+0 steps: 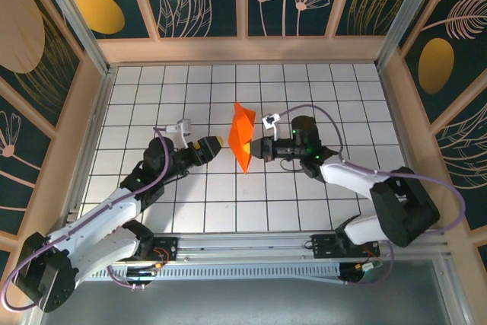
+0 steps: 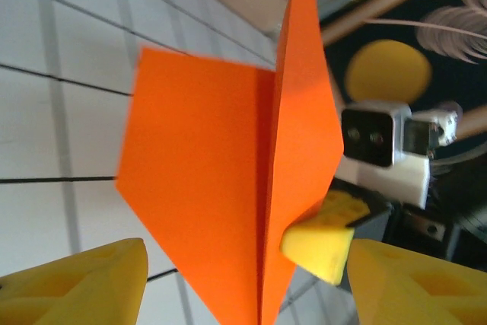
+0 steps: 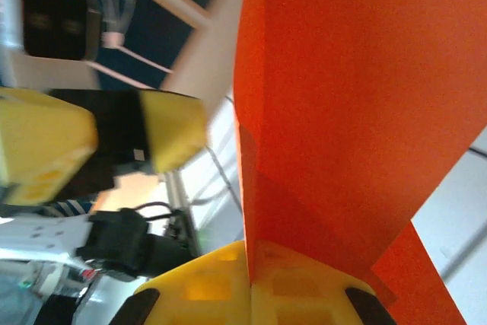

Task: Fold a paper plane with a square sheet of paper (fold left side to right side)
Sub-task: Turn over the paper at the center of the table.

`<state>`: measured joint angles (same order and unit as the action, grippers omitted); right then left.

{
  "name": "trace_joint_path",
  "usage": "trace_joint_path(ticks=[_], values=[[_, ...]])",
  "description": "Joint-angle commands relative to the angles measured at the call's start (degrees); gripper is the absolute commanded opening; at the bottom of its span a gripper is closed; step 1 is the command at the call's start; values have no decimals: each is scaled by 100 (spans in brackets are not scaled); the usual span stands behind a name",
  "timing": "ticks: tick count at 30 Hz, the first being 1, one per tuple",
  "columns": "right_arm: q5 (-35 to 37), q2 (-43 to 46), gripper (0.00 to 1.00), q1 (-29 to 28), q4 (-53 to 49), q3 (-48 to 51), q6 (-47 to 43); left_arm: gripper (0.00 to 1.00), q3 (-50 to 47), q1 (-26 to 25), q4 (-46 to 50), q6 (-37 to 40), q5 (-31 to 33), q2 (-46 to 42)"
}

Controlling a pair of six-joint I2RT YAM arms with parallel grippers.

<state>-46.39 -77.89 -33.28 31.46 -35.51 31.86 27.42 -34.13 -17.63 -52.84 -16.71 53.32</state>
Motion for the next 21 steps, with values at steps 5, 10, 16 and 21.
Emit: trace_joint_path(ticks=[5,10,16,21], values=[[-1357,256,0,131,1011,-114,107,68,434,18,-1432,86,-1455,398],[-1564,271,0,85,1433,-100,405,66,557,8,-1808,-13,-1648,730],[-1601,353,0,-1,1411,-56,444,63,686,7,-1662,91,-1547,933],[-1609,327,0,-52,1404,-70,528,53,685,-8,-1847,88,-1598,988]])
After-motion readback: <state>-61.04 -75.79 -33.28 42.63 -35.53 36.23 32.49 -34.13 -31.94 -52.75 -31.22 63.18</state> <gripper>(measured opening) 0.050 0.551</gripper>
